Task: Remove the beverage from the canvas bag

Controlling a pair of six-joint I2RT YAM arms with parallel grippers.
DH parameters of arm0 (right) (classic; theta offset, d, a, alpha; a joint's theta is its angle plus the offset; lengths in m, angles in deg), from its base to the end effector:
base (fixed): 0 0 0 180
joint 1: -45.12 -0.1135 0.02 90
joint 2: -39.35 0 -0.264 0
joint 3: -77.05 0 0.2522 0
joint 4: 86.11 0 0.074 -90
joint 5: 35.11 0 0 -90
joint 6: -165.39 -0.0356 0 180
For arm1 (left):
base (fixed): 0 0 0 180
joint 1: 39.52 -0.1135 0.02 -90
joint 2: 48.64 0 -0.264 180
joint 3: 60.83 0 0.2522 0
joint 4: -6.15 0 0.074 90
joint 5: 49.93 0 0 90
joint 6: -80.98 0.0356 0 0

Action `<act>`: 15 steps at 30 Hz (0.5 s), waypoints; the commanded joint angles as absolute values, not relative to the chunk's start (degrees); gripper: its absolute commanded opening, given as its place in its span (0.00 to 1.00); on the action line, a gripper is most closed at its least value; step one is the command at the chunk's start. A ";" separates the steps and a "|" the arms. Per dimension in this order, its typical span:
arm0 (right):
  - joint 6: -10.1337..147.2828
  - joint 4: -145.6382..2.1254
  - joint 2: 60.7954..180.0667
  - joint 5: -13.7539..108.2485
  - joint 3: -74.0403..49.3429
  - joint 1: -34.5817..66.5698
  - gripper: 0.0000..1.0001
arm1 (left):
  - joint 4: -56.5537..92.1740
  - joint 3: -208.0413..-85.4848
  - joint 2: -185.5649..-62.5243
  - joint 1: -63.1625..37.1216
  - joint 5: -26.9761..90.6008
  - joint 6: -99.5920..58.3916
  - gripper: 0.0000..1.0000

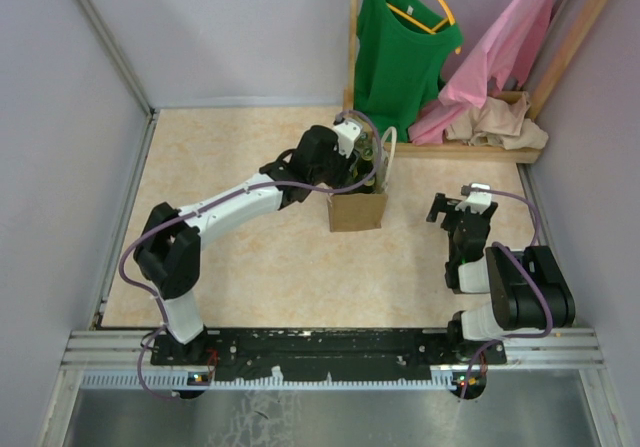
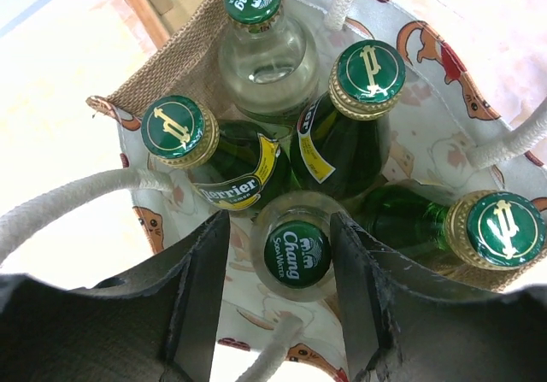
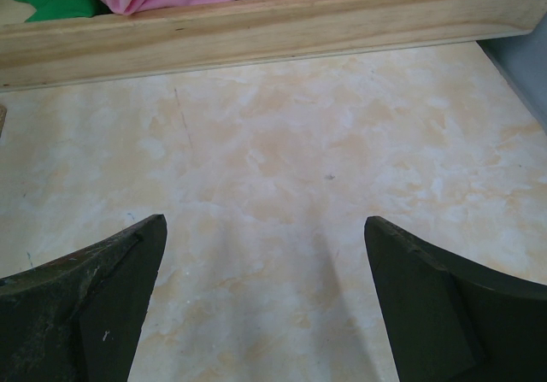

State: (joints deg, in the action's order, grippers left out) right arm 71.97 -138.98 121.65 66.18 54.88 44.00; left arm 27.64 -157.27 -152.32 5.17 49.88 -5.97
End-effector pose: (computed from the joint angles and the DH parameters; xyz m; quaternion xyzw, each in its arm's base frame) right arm 0.2184 -0.0027 0.1427 0.0800 0.7454 -0.0477 0.6601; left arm 0.3087 -0.2969 0.2858 0.3071 0.8016 -0.1117 0.5007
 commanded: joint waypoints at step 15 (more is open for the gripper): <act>72.87 -142.14 121.97 66.57 52.96 43.49 0.99 | 21.78 -153.74 -155.90 4.34 51.90 -7.43 0.45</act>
